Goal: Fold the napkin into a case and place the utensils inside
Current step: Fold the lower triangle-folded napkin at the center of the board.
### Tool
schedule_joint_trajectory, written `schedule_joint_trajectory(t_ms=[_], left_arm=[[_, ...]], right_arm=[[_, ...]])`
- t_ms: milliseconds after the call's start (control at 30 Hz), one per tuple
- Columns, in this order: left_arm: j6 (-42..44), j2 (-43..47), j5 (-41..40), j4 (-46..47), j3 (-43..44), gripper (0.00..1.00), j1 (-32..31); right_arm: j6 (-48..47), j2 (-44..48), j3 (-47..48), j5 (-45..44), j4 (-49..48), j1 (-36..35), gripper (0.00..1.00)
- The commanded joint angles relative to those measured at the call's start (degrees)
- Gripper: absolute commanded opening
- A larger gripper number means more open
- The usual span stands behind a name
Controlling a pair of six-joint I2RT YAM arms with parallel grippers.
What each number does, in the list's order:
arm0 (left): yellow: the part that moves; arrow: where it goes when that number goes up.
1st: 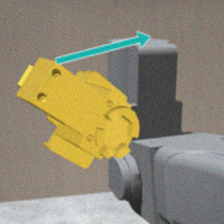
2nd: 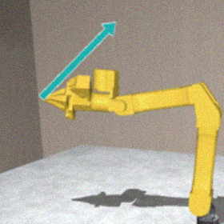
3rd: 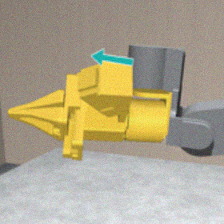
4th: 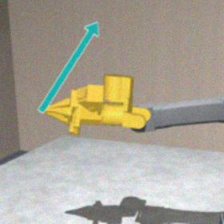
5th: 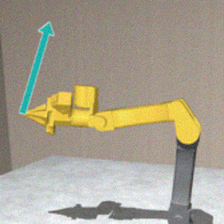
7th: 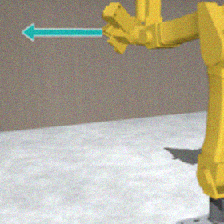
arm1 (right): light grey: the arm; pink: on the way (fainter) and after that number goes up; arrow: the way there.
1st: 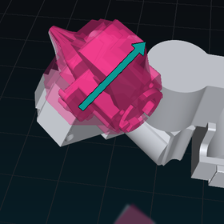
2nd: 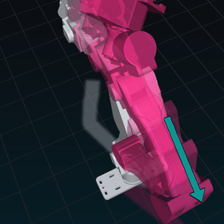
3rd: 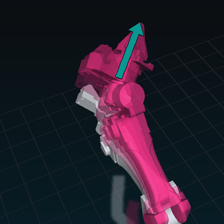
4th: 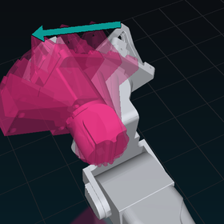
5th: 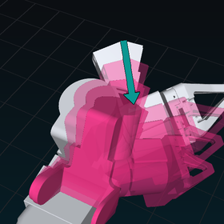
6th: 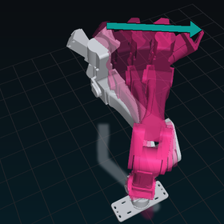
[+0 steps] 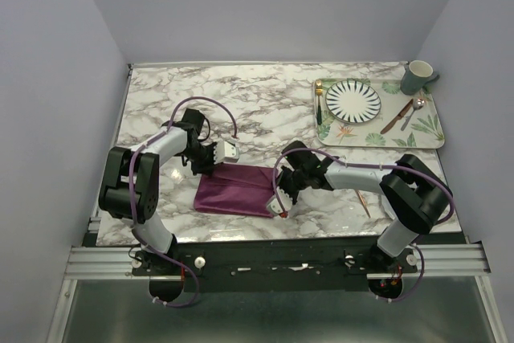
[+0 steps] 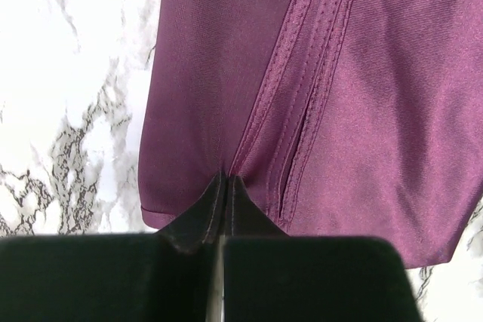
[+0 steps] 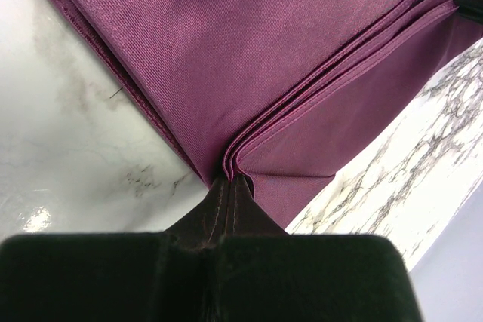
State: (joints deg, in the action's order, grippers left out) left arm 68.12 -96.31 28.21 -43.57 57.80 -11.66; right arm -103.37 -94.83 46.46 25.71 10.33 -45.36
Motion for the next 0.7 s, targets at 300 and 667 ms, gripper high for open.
schedule_joint_trajectory(t_ms=[300, 667], left_arm=[[-0.3, 5.2, -1.8, -4.4, 1.8, 0.0, 0.0], [0.0, 6.8, -1.4, -7.5, 0.2, 0.0, -0.1]], right_arm=[[1.2, 3.8, 1.2, 1.0, 4.7, 0.5, 0.01], [0.8, 3.5, -0.1, 2.1, 5.3, 0.4, 0.01]])
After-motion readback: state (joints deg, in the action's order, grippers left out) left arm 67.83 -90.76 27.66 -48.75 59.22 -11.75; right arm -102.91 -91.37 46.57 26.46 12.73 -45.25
